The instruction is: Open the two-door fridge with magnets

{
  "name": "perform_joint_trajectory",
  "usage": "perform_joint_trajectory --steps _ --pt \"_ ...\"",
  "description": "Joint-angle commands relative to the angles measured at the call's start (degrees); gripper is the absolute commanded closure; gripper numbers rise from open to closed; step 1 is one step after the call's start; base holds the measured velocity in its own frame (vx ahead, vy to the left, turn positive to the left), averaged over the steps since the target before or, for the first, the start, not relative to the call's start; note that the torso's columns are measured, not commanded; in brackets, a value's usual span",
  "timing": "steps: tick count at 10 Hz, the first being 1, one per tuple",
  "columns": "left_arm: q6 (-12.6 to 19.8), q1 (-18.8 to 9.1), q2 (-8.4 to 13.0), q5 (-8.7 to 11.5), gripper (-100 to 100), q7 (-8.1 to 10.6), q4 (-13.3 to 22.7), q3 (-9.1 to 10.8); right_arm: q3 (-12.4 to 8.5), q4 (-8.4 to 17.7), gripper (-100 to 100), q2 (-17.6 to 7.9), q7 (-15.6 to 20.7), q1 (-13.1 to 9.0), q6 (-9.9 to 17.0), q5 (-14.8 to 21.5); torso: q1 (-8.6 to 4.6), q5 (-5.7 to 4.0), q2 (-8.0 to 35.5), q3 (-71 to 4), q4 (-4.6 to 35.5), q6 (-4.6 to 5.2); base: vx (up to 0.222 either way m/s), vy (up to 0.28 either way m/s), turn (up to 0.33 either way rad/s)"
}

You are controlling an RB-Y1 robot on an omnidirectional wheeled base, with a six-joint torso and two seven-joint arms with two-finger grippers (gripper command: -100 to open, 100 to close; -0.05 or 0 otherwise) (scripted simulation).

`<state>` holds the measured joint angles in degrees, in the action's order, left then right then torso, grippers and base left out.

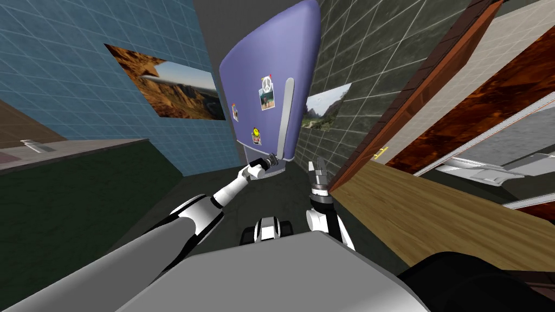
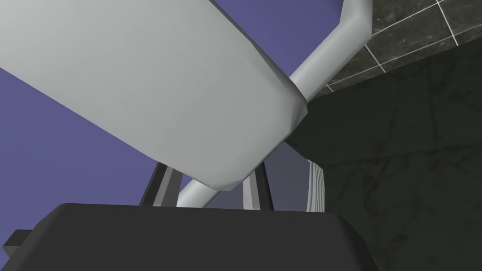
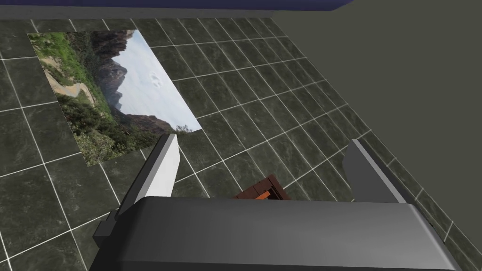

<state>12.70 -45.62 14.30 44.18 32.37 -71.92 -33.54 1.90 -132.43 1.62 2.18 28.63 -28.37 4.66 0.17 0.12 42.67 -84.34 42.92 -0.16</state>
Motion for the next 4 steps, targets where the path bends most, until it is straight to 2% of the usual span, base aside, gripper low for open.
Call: perform_joint_trajectory --steps 1,2,3,4 --pt "-0.76 -0.67 0.31 1.66 100 0.36 -3.30 -2.98 -0.01 0.00 0 -0.01 0.00 0.00 0.00 0.00 0.18 0.06 0.06 0.02 0.00 0.02 -0.078 0.301 -0.046" --pt "-0.76 -0.67 0.31 1.66 100 0.36 -3.30 -2.98 -0.01 0.00 0 -0.01 0.00 0.00 0.00 0.00 0.15 0.05 0.23 0.13 -0.02 0.07 -0.074 0.260 -0.032" --pt "1.47 -2.10 1.77 3.04 -100 1.47 -3.84 -3.55 0.00 0.00 0 0.00 0.00 0.00 0.00 0.00 -0.03 0.02 0.15 0.09 0.01 0.03 -0.034 0.085 0.118" --pt "2.59 -3.38 2.60 3.83 -100 2.24 -4.63 -3.63 0.01 0.01 0 0.02 0.00 0.01 0.00 0.00 -0.57 -0.16 -0.06 -0.04 -0.24 0.10 -0.014 -0.071 0.151"
